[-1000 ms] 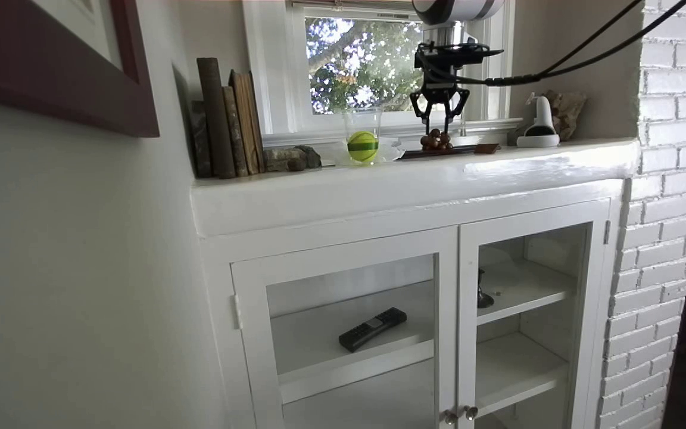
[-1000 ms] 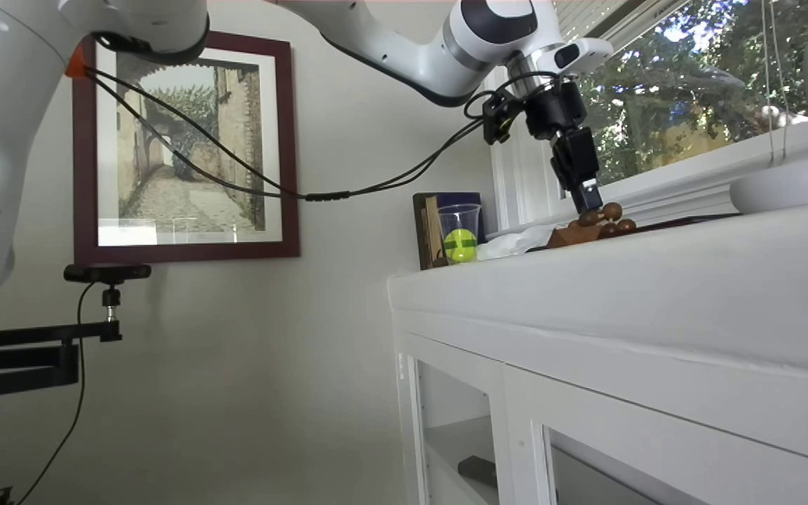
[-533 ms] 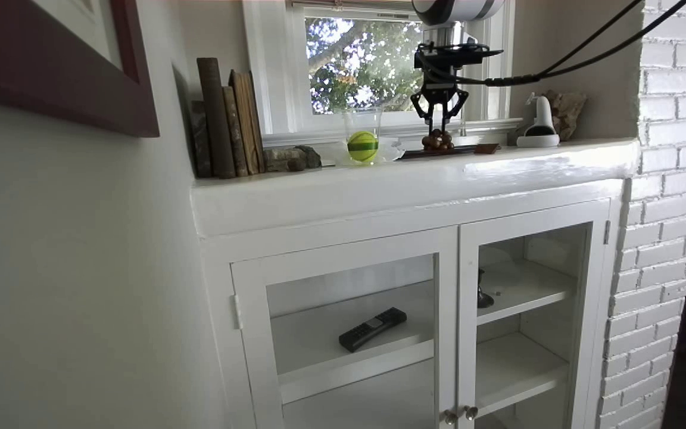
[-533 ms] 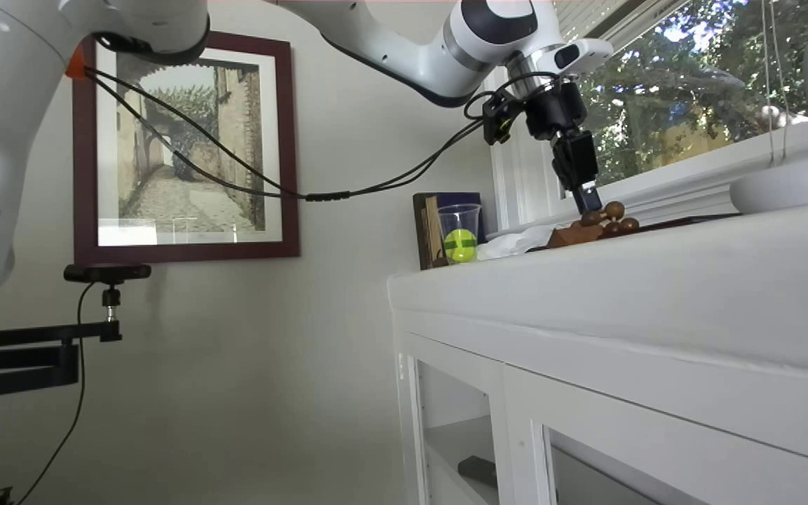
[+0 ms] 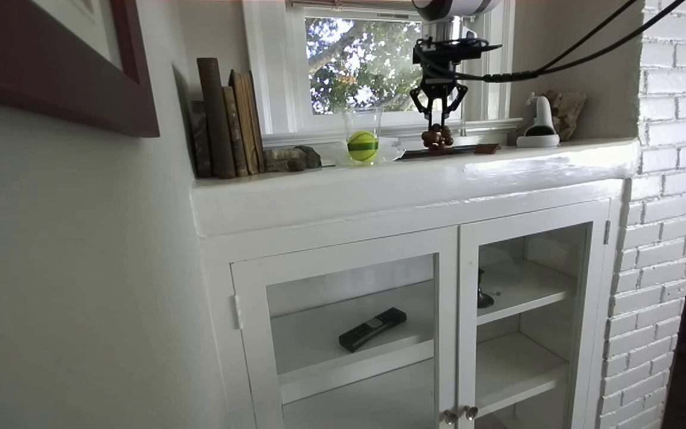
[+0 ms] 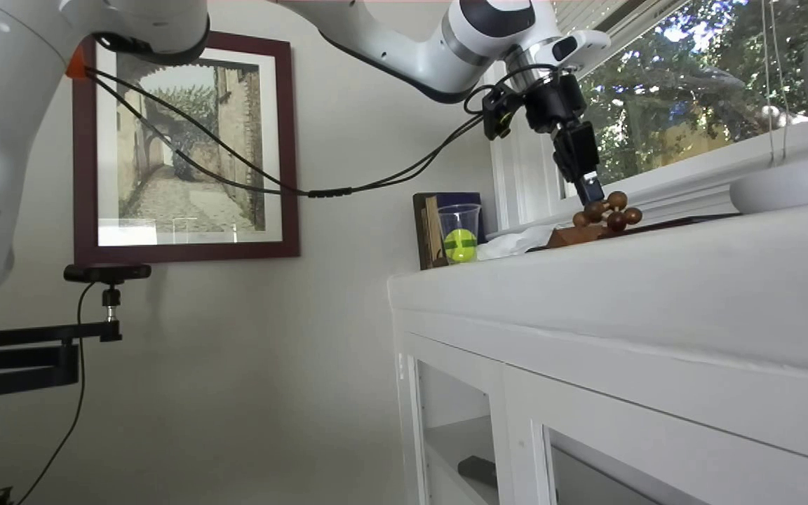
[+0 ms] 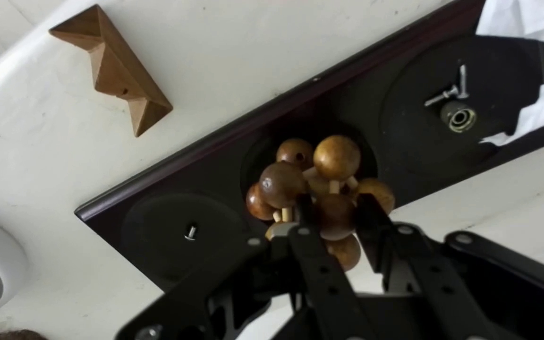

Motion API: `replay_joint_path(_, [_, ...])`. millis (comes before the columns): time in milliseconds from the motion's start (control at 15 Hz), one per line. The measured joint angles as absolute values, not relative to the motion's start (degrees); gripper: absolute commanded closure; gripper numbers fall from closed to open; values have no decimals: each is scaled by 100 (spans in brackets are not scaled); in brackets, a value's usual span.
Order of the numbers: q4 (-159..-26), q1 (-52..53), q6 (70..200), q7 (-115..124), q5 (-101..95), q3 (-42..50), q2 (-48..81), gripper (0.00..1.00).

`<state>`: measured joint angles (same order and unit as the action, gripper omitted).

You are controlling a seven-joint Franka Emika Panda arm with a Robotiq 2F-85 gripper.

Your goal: Rotate the wooden balls on the windowsill.

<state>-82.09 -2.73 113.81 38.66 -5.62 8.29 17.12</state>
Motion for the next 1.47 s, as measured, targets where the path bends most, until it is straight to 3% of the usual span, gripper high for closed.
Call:
replay_joint_path(667, [-7756,-265,10858,5149,-562,831,1717,93])
replay_joint_path(733, [-7720,-263,10766,5394,-562,832,1718,73])
replay_joint_path(1067, [-7629,-255,10651,5857,-562,837,1728,73])
replay_joint_path(1133, [-7629,-254,10648,5862,-562,840,1731,93])
replay_joint_path(1467, [-7619,-259,10570,6176,-562,887,1769,93])
